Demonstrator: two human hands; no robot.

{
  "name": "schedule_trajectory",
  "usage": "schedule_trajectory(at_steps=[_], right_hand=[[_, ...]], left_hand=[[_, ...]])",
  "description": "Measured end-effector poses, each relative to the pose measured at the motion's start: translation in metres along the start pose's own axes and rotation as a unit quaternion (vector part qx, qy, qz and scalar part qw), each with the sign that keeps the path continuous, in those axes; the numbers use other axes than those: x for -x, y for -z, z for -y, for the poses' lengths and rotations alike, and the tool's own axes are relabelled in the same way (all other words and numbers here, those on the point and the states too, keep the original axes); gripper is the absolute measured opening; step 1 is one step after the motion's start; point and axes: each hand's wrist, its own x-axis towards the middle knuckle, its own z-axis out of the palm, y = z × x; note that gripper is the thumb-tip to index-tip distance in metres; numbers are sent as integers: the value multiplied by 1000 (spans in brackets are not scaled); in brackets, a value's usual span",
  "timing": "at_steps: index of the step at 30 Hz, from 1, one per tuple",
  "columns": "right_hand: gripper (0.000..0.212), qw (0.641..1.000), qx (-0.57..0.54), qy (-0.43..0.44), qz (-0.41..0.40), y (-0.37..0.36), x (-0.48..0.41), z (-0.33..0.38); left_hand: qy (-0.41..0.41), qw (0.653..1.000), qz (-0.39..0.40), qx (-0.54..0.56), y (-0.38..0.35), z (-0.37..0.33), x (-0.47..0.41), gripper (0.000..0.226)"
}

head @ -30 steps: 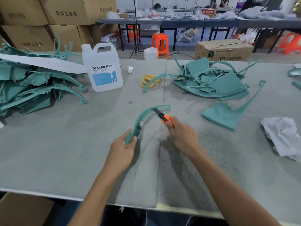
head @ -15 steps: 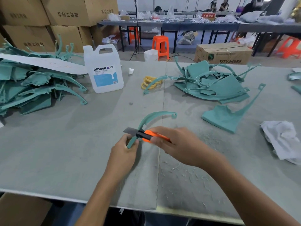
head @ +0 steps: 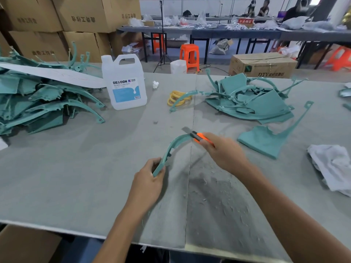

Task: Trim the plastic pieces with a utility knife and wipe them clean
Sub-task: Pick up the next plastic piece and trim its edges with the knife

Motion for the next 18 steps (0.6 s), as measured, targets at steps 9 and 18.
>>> schedule_trajectory(at_steps=[9,18], right_hand=[[22,974,2,159,163,54,25,52],[33,976,189,-47,98,23,-28,-37]], left_hand=[[4,1000,-5,-4,-4,1,2,15],[-15,1000,11,4,-5,-1,8,18]])
